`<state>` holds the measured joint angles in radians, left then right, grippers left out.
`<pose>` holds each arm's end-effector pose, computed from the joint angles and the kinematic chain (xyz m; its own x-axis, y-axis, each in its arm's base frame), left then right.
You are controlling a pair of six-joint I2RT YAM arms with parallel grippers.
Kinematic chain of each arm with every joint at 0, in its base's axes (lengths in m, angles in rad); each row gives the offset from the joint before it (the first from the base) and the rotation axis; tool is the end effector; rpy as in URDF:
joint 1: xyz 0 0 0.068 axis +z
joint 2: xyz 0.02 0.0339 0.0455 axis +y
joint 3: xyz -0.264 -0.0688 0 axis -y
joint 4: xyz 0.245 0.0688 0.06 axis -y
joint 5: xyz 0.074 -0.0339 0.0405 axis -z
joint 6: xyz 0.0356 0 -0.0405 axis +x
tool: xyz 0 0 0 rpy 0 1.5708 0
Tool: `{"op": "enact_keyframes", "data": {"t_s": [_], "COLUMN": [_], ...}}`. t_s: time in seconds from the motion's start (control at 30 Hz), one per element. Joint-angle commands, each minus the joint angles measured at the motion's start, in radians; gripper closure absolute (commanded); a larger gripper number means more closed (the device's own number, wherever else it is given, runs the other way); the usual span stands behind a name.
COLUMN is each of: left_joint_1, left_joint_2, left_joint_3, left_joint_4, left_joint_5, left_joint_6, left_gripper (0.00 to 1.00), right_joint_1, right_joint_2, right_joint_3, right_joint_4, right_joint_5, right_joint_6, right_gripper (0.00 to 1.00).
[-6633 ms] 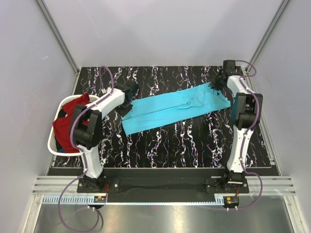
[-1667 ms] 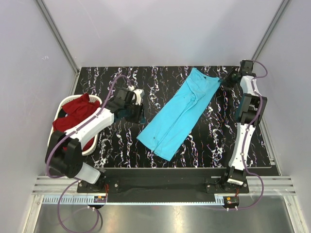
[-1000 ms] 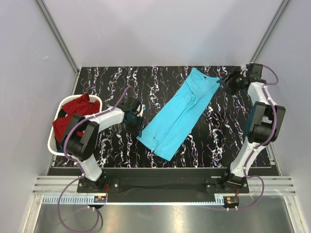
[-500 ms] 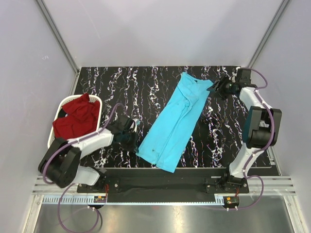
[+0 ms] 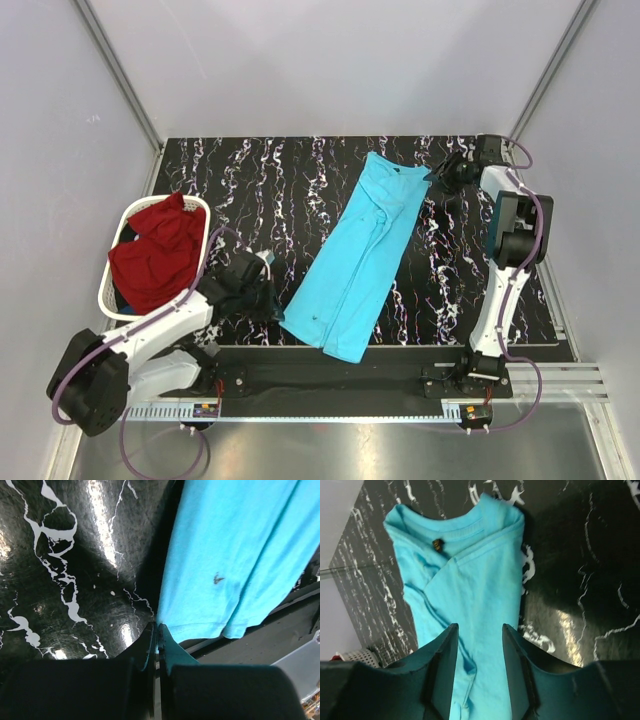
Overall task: Fold and stack the t-shirts
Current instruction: Fold the tshirt
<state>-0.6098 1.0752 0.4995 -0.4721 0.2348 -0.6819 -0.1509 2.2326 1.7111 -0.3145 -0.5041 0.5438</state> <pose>0.1485 -0.1138 0.1686 -0.9625 -0.0754 -0.2607 0.0588 0.8800 -0.4713 0.4920 -0.0574 0.1737 -0.7253 0.5685 -0.3883 0.2182 0.7247 0.6536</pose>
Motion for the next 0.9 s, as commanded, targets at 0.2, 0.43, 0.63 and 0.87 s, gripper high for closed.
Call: {"op": "enact_keyframes", "data": {"t_s": [0.2, 0.43, 0.63, 0.87], "left_joint_1": [-0.008, -0.018, -0.028, -0.047], "left_joint_2": [0.034, 0.032, -0.023, -0.044], "left_joint_3": [-0.013, -0.021, -0.021, -0.042], "left_joint_4": [0.023, 0.032, 0.047, 0.055], "left_joint_5": [-0.005, 0.014, 0.047, 0.043], "left_joint_6": [-0.038, -0.067, -0.117, -0.182], "left_gripper": [1.0, 1.0, 1.0, 0.85], "right_joint_1": [-0.003, -0.003, -0.001, 0.001], "right_joint_2": [0.171, 0.217, 0.285, 0.407], "right_joint_3": [0.186, 0.219, 0.315, 0.504], "right_joint_4": [0.017, 0.017, 0.018, 0.017], "right_joint_5": [0.041, 0.098, 0.021, -0.005], "right_joint_6": [0.01, 0.004, 0.025, 0.056], "right_gripper": [0.58, 0.48, 0.68, 0.87]}}
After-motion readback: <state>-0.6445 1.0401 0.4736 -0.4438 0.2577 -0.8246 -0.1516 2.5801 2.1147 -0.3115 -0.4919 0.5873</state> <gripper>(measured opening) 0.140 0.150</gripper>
